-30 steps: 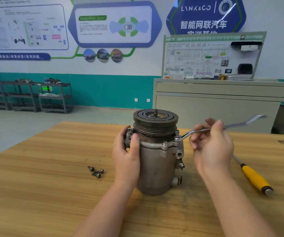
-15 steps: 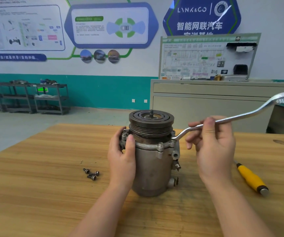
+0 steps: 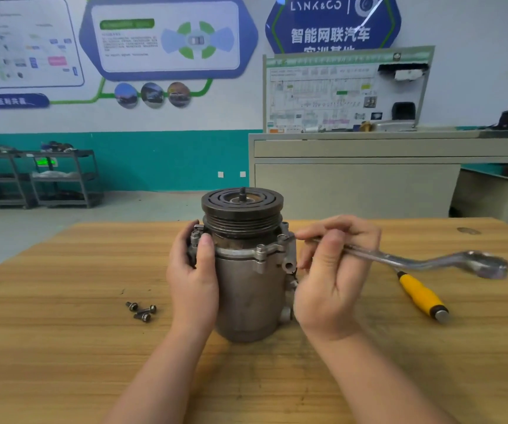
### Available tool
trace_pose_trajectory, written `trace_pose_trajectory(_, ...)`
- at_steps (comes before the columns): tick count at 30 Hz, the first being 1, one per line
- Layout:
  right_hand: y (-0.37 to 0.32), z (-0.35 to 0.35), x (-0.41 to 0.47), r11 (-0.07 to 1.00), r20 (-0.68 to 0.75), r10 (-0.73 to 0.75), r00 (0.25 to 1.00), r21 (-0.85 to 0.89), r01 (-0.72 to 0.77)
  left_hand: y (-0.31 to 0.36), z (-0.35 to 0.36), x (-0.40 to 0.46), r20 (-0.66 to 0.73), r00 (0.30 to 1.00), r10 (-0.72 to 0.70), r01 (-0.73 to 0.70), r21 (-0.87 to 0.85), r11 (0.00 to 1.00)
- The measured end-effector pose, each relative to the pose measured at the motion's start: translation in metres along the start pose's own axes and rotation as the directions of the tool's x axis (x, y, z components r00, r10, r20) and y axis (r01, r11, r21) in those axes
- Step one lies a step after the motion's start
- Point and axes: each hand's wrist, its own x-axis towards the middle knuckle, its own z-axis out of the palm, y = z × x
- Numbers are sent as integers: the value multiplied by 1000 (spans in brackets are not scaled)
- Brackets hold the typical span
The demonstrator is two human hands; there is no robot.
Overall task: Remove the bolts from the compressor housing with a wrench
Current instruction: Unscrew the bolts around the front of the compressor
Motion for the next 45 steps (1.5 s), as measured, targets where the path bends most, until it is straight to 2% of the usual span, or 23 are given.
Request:
trace_pose_trajectory(2,2,-1,8,963,-176,252,951,139,-229,0,0,0,6,1000,2,-2,4,1000)
trace_pose_trajectory(4,10,-6,23,850,-194,513,836,249,-464,0,0,0,10,1000,-2,2,-1,1000)
trace_pose_trajectory(7,22,-19,43,541,-27,810,586,418,-729,1,1,-1,3,1000,-4,4,-1,1000)
trace_pose_trajectory(8,23,-23,45,451,42,848,529,466,-761,1,1,-1,-1,1000,-3,3,0,1000)
trace_pose_trajectory(9,23,-25,45,400,91,857,508,505,-765,1,0,-1,-2,1000,-2,2,1,1000)
trace_pose_trajectory(11,21,-26,43,414,97,829,550,553,-723,0,0,0,2,1000,-2,2,4,1000)
trace_pose_trajectory(13,17,-25,40,536,3,769,639,540,-648,0,0,0,6,1000,0,0,2,1000)
trace_pose_trajectory(15,13,-21,40,685,-95,680,727,435,-584,0,0,-1,13,1000,0,0,3,1000)
trace_pose_trajectory(17,9,-18,37,788,-129,589,798,310,-531,-1,-1,0,19,1000,-6,6,3,1000)
trace_pose_trajectory(21,2,-13,30,899,-116,426,897,166,-405,-3,-1,1,18,1000,-5,5,-6,1000)
trace_pose_trajectory(25,-3,-11,22,982,-14,190,982,23,-190,-4,-1,1,21,1000,-5,6,-8,1000)
trace_pose_trajectory(28,-3,-11,13,995,172,-36,984,-88,52,-4,-3,0,16,1000,-8,8,-4,1000)
trace_pose_trajectory(31,-2,-9,4,937,388,-219,895,-172,303,-4,-2,2,18,1000,-18,18,-13,1000)
trace_pose_trajectory(32,-1,-8,2,919,416,-245,876,-188,346,-4,-2,2,18,1000,-19,19,-18,1000)
trace_pose_trajectory(34,-1,-6,-1,901,382,-269,884,-224,372,-4,-2,2,17,1000,-10,10,-19,1000)
trace_pose_trajectory(35,-1,-5,-2,918,318,-249,915,-223,328,-4,-2,1,17,1000,-8,8,-15,1000)
trace_pose_trajectory(37,-2,-2,-1,987,100,-102,990,-112,113,-4,-3,-1,23,1000,-19,19,-6,1000)
trace_pose_trajectory(39,-2,-1,6,992,-119,120,986,43,-116,-4,-3,-1,28,999,-29,29,-2,1000)
trace_pose_trajectory(40,1,-2,11,968,-179,244,953,97,-230,-4,-3,-1,28,999,-30,30,-1,1000)
trace_pose_trajectory(42,9,-7,26,865,-173,497,851,181,-468,-4,-3,0,28,999,-24,24,4,1000)
trace_pose_trajectory(45,23,-15,49,562,-19,807,590,328,-759,-6,-3,0,22,1000,-3,2,7,1000)
